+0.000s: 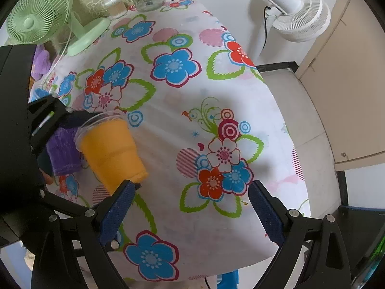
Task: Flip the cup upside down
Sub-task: 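Lift the orange cup with the left gripper and stand it rim-up on the table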
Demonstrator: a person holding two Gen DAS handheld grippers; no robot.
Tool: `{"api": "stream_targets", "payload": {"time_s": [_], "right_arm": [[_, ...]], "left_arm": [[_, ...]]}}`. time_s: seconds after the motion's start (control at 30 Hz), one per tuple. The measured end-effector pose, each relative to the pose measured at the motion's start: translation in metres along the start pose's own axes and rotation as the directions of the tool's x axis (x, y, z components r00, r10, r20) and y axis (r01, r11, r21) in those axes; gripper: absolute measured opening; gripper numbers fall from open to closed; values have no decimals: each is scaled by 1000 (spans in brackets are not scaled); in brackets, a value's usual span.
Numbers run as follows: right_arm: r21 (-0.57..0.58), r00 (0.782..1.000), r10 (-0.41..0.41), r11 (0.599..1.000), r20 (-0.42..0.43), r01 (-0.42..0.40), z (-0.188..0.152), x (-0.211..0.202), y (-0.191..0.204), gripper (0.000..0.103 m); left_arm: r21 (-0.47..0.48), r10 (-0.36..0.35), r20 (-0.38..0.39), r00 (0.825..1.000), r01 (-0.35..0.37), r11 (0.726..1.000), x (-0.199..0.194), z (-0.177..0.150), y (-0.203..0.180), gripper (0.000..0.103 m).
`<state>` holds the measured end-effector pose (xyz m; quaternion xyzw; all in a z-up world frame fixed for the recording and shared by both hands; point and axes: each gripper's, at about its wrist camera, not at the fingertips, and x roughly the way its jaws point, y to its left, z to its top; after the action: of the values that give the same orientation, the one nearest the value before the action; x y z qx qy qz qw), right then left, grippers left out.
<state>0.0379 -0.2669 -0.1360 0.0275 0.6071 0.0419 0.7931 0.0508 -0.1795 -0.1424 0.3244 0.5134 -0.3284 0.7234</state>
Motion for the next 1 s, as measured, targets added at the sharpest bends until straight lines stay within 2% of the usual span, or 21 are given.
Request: {"api": "stream_targets", "payload": {"time_s": [0.23, 0.4, 0.5, 0.63, 0.77, 0.9, 0.93, 1.0], "right_arm": [[-60, 999, 26, 998, 40, -24, 3, -15, 9, 96], [-118, 995, 49, 992, 85, -39, 4, -32, 20, 96], [-149, 993, 62, 988, 103, -46, 2, -43, 26, 96], [-174, 986, 101, 982, 130, -77, 2, -59, 31, 96], [-224, 975, 133, 970, 178, -91, 1, -75, 41, 96], [-307, 956, 145, 950, 256, -62, -1, -94, 57, 96], [-322, 952, 152, 945, 264, -61, -2, -97, 59, 96], [-344, 942, 168, 937, 290, -61, -3, -104, 64, 96]], "left_arm": [[-83, 44, 14, 999, -42, 996, -23, -8, 8, 100], [-175, 86, 29, 996, -80, 981, -52, -21, 13, 102], [-275, 114, 29, 993, -102, 956, -69, -30, 19, 103], [-426, 110, 35, 993, -85, 901, -93, -48, 32, 103], [-505, 152, 34, 988, -114, 856, -115, -63, 34, 103], [-560, 193, 22, 981, -148, 815, -132, -75, 36, 103], [-578, 208, 17, 978, -160, 800, -136, -79, 36, 103], [-633, 243, 15, 970, -179, 753, -146, -89, 36, 103]]}}
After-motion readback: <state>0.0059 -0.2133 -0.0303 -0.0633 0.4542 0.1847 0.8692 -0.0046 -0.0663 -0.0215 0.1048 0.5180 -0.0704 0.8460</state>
